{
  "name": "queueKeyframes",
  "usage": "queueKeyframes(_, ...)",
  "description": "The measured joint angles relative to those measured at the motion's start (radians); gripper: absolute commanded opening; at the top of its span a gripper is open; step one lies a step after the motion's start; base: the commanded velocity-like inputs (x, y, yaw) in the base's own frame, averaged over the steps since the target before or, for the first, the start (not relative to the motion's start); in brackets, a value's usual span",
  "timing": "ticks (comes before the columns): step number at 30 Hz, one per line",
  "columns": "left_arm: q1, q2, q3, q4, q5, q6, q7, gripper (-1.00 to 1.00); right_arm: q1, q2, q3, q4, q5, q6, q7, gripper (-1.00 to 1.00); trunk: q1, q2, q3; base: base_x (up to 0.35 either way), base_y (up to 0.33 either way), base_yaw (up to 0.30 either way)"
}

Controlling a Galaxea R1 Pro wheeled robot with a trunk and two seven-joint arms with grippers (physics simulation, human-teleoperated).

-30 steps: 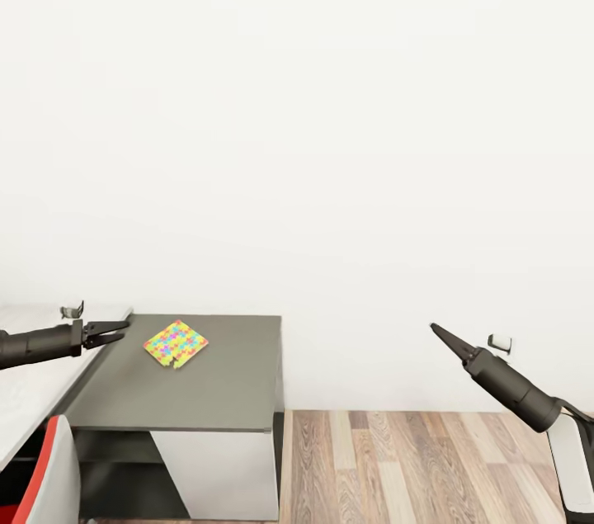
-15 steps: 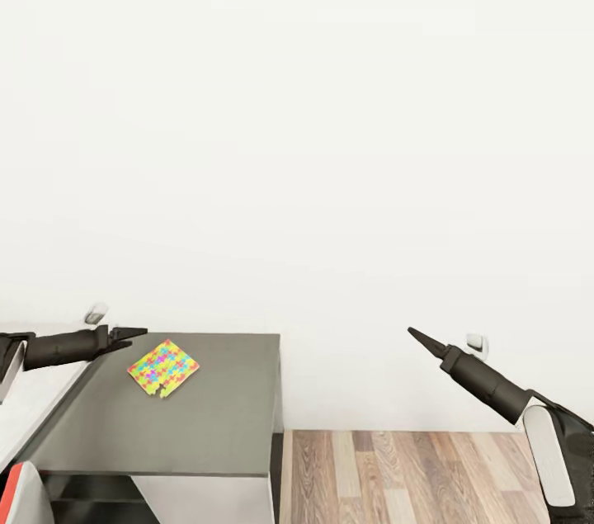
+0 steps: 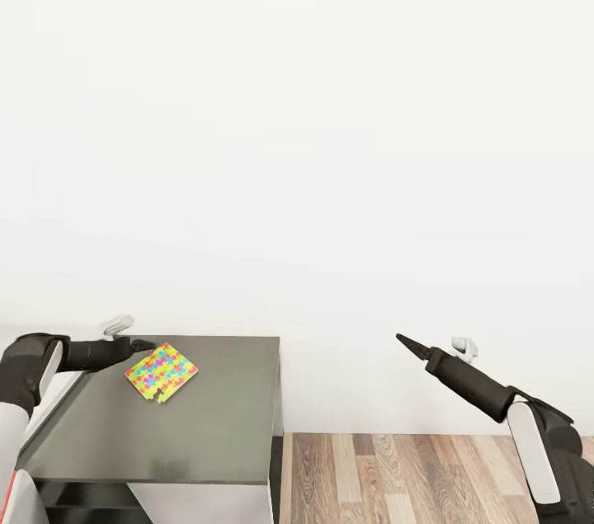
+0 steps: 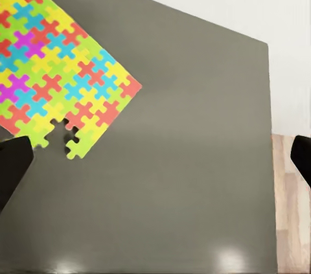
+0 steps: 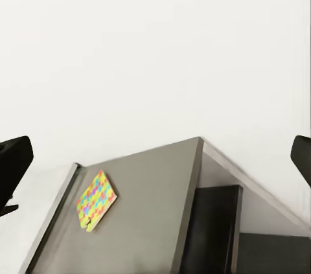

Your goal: Put all the toys in the child's room - the three board games (two on the bed and one on the table), the two jigsaw puzzles on the table, and the tennis ball on the table - inside the toy box on the table in the child's room.

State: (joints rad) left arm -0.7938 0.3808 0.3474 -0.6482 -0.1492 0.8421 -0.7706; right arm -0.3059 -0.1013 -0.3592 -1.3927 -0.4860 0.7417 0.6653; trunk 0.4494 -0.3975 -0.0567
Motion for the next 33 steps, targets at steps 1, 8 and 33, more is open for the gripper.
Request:
queueKeyframes(1, 0.000, -0.009, 0.000, 0.000, 0.000, 0.000, 0.042, 1.00, 0.000, 0.000, 0.001, 0.006, 0.000, 0.001, -0.011, 1.00, 0.000, 0.000, 0.000, 0.000, 0.000, 0.000)
queueKeyframes(8, -0.001, -0.040, 0.001, 0.001, 0.004, -0.003, 0.230, 1.00, 0.002, 0.001, 0.029, 0.017, 0.002, 0.001, -0.107, 1.00, 0.000, 0.000, 0.000, 0.000, 0.000, 0.000)
queueKeyframes(33, -0.002, -0.075, 0.003, 0.002, 0.007, -0.043, 0.333, 1.00, -0.001, 0.000, 0.148, 0.038, -0.015, 0.000, -0.271, 1.00, 0.000, 0.000, 0.000, 0.063, 0.023, 0.000)
